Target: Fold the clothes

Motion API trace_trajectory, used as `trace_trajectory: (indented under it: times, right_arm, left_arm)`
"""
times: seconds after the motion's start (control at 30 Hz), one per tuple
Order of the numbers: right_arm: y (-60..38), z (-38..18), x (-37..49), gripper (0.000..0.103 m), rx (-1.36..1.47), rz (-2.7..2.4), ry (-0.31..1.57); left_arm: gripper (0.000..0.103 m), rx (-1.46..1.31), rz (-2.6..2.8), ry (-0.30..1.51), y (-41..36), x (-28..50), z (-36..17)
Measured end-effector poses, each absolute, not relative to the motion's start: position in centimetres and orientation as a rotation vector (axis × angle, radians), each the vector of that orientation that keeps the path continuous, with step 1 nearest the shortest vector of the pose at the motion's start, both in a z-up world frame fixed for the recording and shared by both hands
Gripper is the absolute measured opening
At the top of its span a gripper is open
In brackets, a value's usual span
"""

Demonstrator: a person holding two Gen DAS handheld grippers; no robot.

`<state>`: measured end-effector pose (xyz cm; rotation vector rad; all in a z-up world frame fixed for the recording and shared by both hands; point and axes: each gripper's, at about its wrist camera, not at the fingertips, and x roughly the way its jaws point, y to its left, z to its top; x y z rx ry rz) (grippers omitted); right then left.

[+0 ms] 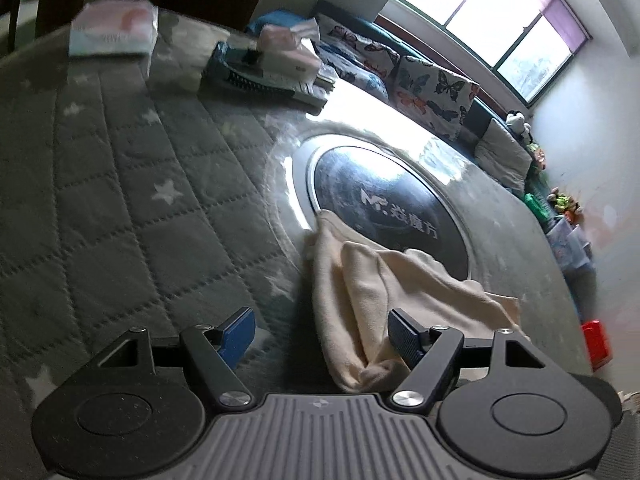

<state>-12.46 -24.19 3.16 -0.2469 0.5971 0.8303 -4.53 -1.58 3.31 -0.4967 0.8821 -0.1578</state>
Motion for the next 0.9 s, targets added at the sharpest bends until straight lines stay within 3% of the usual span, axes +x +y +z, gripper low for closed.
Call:
trace_trajectory:
  times: [0.2,0.27,0.37,0.83,0.9]
  right_arm:
    - [-25.0,3.4,-13.8,0.012,-0.224,0.86,0.591]
    - [-25.1,3.4,-14.2,0.012,-0.22,0.87,0.589]
    - [-25.3,3.4,-14.8,0.012,-0.214,0.884,0.586]
    - [-33.6,4.0,-11.0,0.02,-0.138,0.59,0.609]
    - [-35.4,3.6,-9.8,0.029,-0.131,0.51,0.611]
  left_arm:
    - [0.07,-0.525,-0.198,0.897,-2.4,-4.4,2.9]
    - [0.046,-0.523,-0.218,0.909,-2.8,-4.3,2.7]
    - [0.022,-0.508,-0.224,0.91,-3.3,-4.4,2.4]
    - [0.019,-0.436,-0.212,0.891,-4.2,-4.4,2.3]
    - [0.019,-0.424,-0.209,0.889,-4.4,-4.3,2.3]
